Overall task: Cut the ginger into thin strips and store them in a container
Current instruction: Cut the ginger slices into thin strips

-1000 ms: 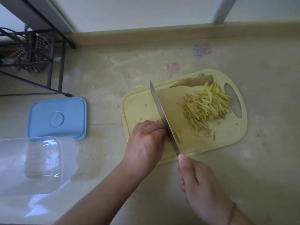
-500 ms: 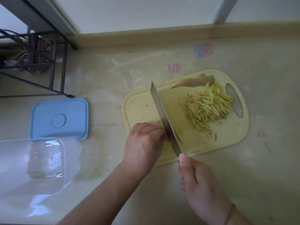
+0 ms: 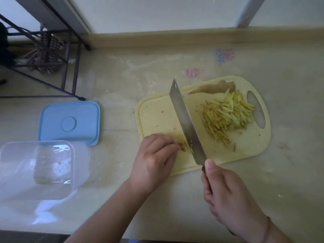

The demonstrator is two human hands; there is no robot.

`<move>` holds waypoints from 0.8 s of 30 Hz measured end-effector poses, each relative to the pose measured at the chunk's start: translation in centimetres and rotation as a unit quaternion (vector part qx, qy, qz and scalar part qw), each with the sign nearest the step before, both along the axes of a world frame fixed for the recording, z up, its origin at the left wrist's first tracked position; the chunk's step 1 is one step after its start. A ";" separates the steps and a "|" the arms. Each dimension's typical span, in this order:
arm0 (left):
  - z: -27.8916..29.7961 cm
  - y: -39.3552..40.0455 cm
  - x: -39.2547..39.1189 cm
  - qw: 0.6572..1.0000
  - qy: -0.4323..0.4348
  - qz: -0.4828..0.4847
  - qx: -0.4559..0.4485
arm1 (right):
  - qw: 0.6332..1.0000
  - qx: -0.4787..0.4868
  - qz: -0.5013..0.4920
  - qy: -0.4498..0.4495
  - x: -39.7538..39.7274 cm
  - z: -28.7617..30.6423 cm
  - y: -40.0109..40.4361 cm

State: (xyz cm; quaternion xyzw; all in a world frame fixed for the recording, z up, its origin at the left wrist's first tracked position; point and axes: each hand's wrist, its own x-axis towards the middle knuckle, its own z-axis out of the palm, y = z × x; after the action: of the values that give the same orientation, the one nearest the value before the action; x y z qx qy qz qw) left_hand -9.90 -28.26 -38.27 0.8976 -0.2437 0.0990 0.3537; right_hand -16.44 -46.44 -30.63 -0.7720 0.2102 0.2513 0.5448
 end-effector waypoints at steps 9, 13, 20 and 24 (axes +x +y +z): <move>-0.1 -0.7 0.5 1.000 0.001 -0.013 0.024 | 0.999 -0.029 0.025 -0.006 -0.7 -0.6 0.6; 0.1 -0.9 0.7 0.999 0.006 -0.015 0.037 | 0.999 -0.042 0.027 -0.013 -0.8 -0.8 0.8; 0.1 -0.9 0.8 0.999 0.018 -0.029 0.037 | 0.998 -0.054 0.018 -0.032 0.3 -1.3 2.0; 0.3 -0.8 1.0 0.999 0.020 -0.028 0.036 | 0.998 -0.048 0.008 -0.038 0.0 -1.1 1.6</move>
State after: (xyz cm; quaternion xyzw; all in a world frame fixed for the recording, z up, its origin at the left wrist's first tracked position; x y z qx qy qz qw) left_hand -8.92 -29.05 -38.01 0.9045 -0.2651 0.0624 0.3283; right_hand -16.39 -44.82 -31.69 -0.8077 0.1948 0.2155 0.5130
